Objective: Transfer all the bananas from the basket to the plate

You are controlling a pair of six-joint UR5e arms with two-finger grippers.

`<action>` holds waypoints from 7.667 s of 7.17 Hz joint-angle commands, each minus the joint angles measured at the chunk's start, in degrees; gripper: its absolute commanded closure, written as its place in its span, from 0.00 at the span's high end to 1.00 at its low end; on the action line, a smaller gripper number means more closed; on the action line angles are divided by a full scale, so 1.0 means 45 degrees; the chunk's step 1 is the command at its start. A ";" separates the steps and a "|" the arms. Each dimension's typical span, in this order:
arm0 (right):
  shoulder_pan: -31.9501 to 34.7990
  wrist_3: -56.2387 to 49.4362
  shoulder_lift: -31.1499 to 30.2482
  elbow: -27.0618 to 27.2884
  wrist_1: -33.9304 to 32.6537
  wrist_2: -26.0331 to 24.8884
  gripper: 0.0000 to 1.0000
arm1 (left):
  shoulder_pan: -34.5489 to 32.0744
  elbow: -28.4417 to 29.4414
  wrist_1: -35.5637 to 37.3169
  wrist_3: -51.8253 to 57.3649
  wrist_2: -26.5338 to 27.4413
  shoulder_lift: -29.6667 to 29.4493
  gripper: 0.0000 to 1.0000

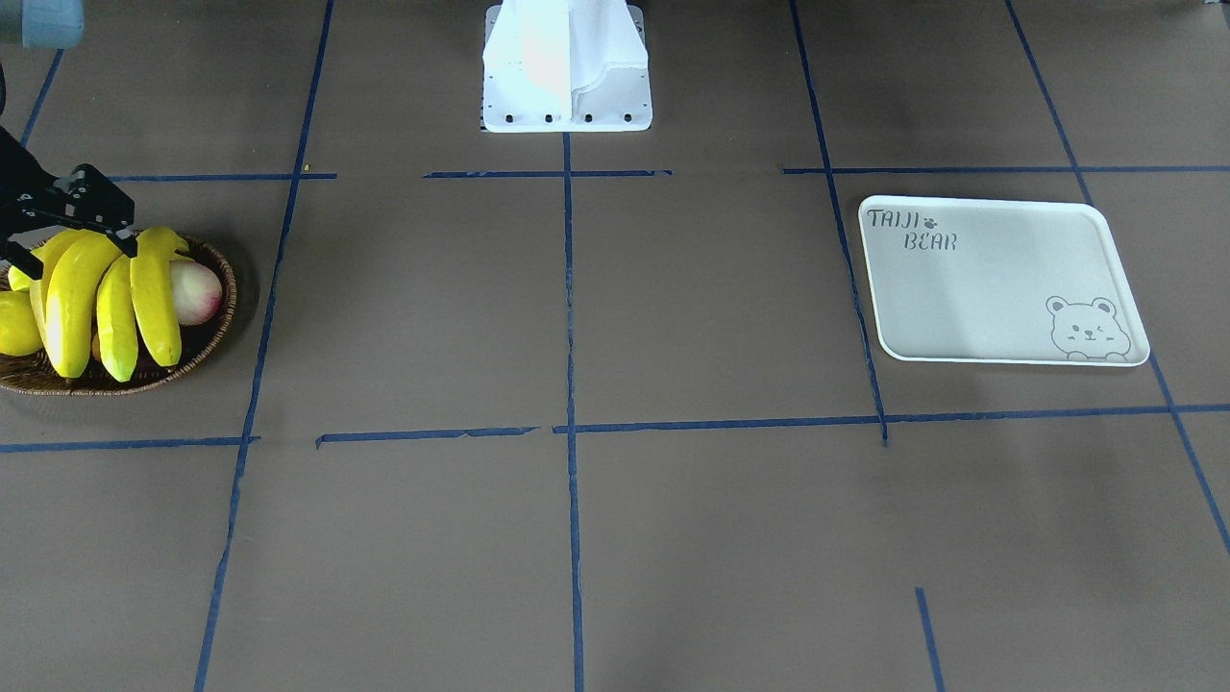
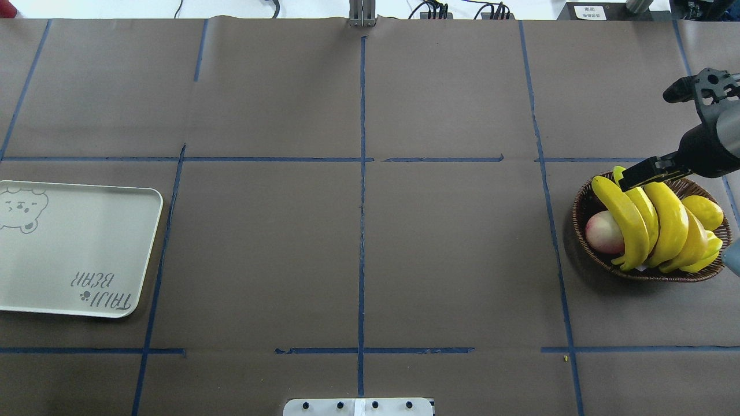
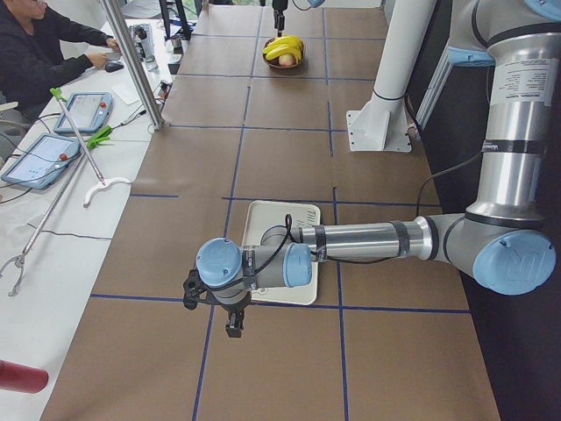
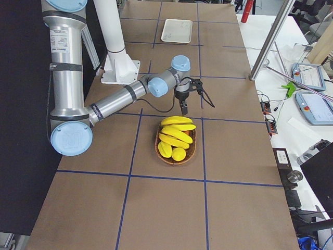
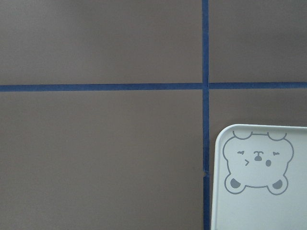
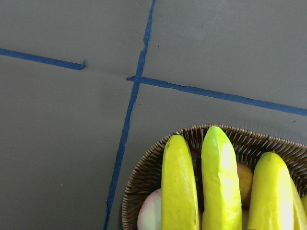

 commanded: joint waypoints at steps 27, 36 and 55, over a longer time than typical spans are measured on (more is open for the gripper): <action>-0.6178 1.2516 0.5342 -0.0662 0.5660 -0.4857 0.01 | 0.5809 -0.0431 -1.0550 -1.7613 -0.0495 -0.2700 0.99; -0.7395 1.1422 0.7651 -0.2616 0.5620 -0.5231 0.02 | 1.1284 -0.1327 -1.0737 -2.5344 0.1826 -0.7708 0.99; -0.5386 1.0902 0.6149 -0.0348 0.1775 -0.4899 1.00 | 0.7039 -0.2246 -1.0600 -1.6112 0.0481 0.0497 0.00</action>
